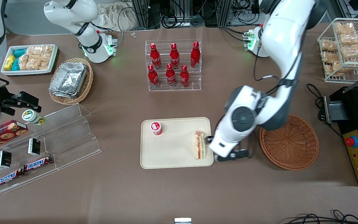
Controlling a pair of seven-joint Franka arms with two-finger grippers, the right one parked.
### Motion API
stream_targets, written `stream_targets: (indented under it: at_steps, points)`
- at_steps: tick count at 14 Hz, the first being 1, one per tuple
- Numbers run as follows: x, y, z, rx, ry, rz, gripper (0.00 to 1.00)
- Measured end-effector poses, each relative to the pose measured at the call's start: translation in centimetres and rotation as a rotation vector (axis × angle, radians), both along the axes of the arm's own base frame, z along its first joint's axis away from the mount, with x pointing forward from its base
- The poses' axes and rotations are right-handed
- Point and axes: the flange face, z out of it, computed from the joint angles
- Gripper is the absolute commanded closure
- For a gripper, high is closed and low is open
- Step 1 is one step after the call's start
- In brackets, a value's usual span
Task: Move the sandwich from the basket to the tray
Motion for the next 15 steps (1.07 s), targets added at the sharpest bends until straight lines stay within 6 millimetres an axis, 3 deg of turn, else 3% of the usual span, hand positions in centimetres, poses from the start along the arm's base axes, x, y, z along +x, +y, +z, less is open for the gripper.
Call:
stream_targets:
  at_steps: [2,9,15]
  points:
    - [-0.1,4.3,2.8,0.006,-0.007,0.006,0.01]
    - [-4.0,18.4,10.2,0.033,-0.002,-0.004,0.01]
    - [-5.2,26.1,14.0,0.025,0.034,0.012,0.01]
